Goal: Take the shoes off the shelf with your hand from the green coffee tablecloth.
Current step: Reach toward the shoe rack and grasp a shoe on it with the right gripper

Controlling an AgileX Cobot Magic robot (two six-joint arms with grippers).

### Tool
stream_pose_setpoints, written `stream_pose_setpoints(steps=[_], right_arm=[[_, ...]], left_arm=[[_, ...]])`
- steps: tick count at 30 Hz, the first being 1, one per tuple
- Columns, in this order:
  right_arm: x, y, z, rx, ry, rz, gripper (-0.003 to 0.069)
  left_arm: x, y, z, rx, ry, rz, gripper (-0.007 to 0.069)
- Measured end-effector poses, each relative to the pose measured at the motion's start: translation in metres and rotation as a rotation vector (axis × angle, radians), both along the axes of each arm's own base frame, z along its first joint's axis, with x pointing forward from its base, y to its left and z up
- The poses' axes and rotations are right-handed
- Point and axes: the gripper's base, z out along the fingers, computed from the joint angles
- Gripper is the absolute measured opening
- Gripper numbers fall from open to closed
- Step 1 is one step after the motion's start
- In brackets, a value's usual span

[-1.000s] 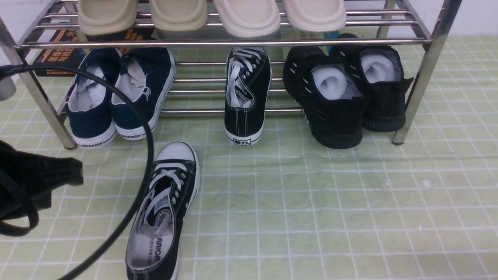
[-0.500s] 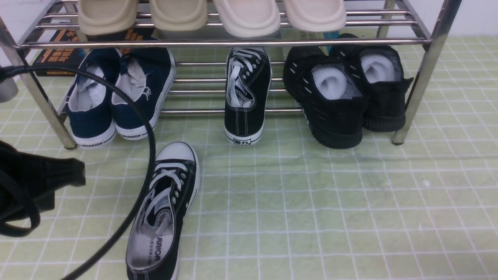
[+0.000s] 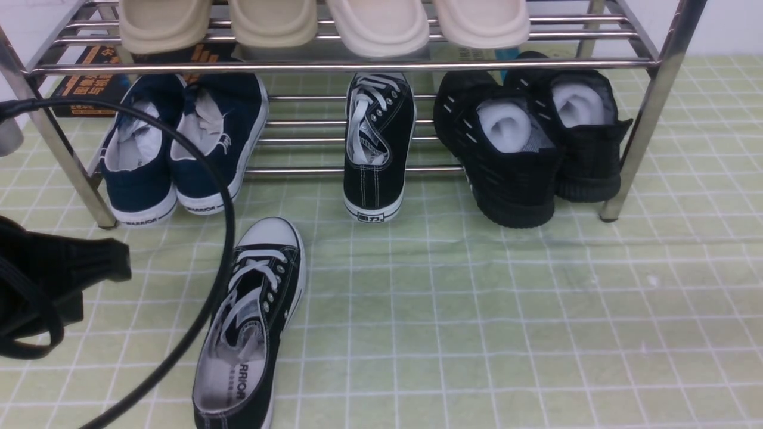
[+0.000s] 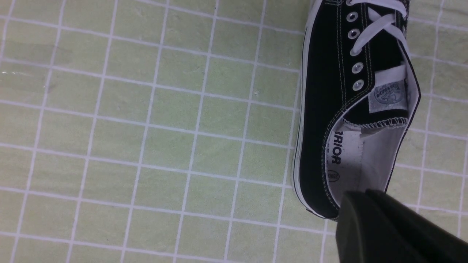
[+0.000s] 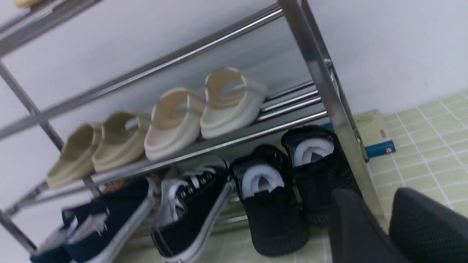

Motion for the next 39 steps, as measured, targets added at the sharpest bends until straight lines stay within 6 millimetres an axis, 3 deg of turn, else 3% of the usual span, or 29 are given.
stream_pose_setpoints(steps=[2, 5, 7, 9, 11, 13, 14, 18, 19, 20, 22, 23, 27, 34, 37, 38, 39], right_arm=[[0.025, 0.007, 0.016, -0.078, 0.195, 0.089, 0.008], [0.07, 0.013, 0.012, -0.105, 0.533, 0.209, 0.0006], [0.085, 0.016, 0.01, -0.102, 0.653, 0.26, -0.0002], [0.126, 0.025, -0.007, -0.12, 0.879, 0.39, -0.0004], [0.156, 0.041, -0.02, -0.155, 0.956, 0.542, -0.0003], [0.173, 0.057, -0.032, -0.148, 0.992, 0.643, -0.0002], [0.191, 0.078, -0.041, -0.148, 1.014, 0.742, -0.0003], [0.217, 0.145, -0.049, -0.242, 1.041, 0.917, -0.0001], [0.22, 0.149, -0.046, -0.246, 1.035, 0.917, -0.0001], [0.226, 0.178, -0.045, -0.325, 1.052, 0.935, 0.0], [0.229, 0.196, -0.041, -0.382, 1.053, 0.922, 0.0], [0.234, 0.217, -0.029, -0.455, 1.026, 0.881, 0.0], [0.245, 0.26, -0.012, -0.55, 0.975, 0.747, 0.0009], [0.284, 0.309, -0.003, -0.583, 0.899, 0.602, 0.0099], [0.303, 0.324, -0.007, -0.569, 0.858, 0.563, 0.0218], [0.304, 0.324, -0.007, -0.567, 0.854, 0.562, 0.0225], [0.312, 0.329, -0.008, -0.564, 0.82, 0.542, 0.03]], left_arm=[[0.0, 0.0, 0.0, 0.0, 0.0, 0.0, 0.002], [0.0, 0.0, 0.0, -0.001, 0.0, 0.0, 0.0023], [0.0, 0.0, 0.0, -0.001, 0.0, 0.0, 0.0025], [0.0, 0.0, 0.0, -0.001, 0.0, 0.0, 0.0029], [0.0, 0.0, 0.0, -0.003, 0.001, 0.0, 0.0031], [0.0, 0.0, 0.0, -0.003, 0.001, 0.0, 0.0032], [0.0, 0.0, 0.0, -0.003, 0.001, 0.0, 0.0033], [0.0, 0.0, 0.0, -0.003, 0.001, 0.0, 0.0036], [0.0, 0.0, 0.0, -0.003, 0.001, 0.0, 0.0036], [0.0, 0.0, 0.0, -0.001, 0.0, 0.0, 0.0036], [0.0, 0.0, 0.0, -0.001, 0.0, 0.0, 0.0036], [0.0, 0.0, 0.0, -0.001, 0.0, 0.0, 0.0039], [0.0, 0.0, 0.0, 0.001, 0.005, 0.001, 0.0044], [-0.001, 0.0, 0.0, 0.002, 0.008, 0.002, 0.0048], [-0.001, 0.0, 0.0, 0.002, 0.008, 0.002, 0.0052], [-0.001, 0.0, 0.0, 0.002, 0.008, 0.002, 0.0052], [-0.001, 0.0, 0.0, 0.002, 0.008, 0.002, 0.0053]])
